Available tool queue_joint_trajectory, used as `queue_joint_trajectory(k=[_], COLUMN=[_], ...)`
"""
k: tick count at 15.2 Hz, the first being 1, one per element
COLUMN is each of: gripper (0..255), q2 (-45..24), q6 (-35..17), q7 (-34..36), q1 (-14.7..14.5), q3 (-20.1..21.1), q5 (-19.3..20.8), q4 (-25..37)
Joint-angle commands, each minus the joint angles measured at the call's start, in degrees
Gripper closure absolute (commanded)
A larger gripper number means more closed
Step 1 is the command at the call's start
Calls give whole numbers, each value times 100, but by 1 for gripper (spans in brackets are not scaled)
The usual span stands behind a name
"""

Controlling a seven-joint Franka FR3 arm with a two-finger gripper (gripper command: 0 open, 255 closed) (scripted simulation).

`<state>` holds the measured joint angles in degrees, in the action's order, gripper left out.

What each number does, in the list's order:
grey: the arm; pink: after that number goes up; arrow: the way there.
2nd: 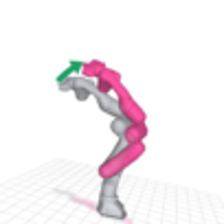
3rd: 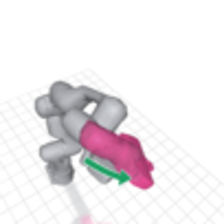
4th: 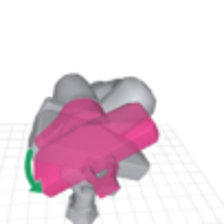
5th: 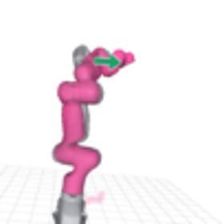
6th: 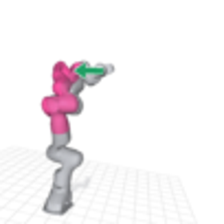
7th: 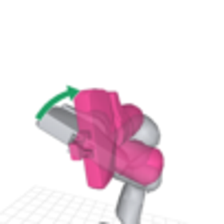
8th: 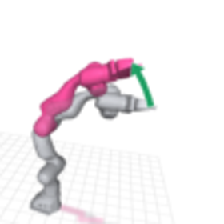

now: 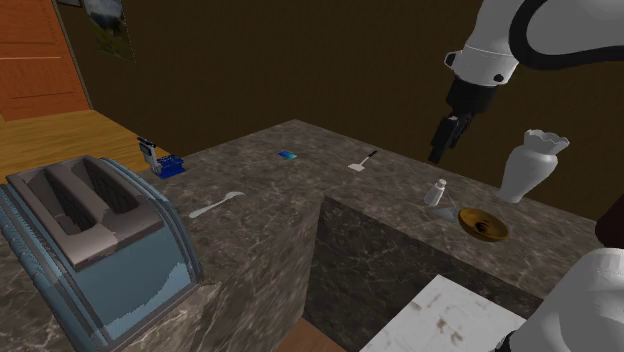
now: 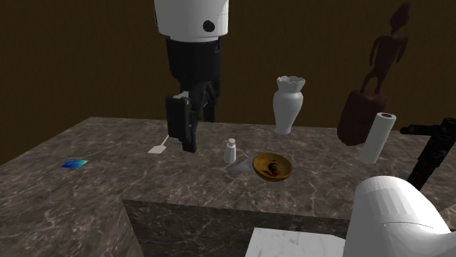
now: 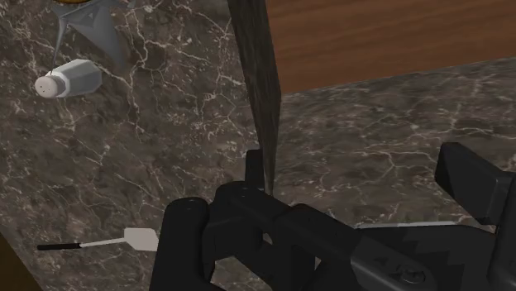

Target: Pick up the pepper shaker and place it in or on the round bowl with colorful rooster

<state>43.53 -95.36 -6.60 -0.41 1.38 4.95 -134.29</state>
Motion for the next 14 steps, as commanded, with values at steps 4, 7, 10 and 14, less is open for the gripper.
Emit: queue_joint_trajectory(k=[4, 7, 10, 14], gripper=[0, 0, 0, 0], q2=[10, -57, -204, -528], q6=[-452, -923, -1413, -2091], q7=[-260, -519, -780, -1138], q1=[137, 283, 431, 607], q3=[-325, -662, -1011, -1497], q5=[182, 362, 532, 723], q4=[-346, -631, -851, -1040])
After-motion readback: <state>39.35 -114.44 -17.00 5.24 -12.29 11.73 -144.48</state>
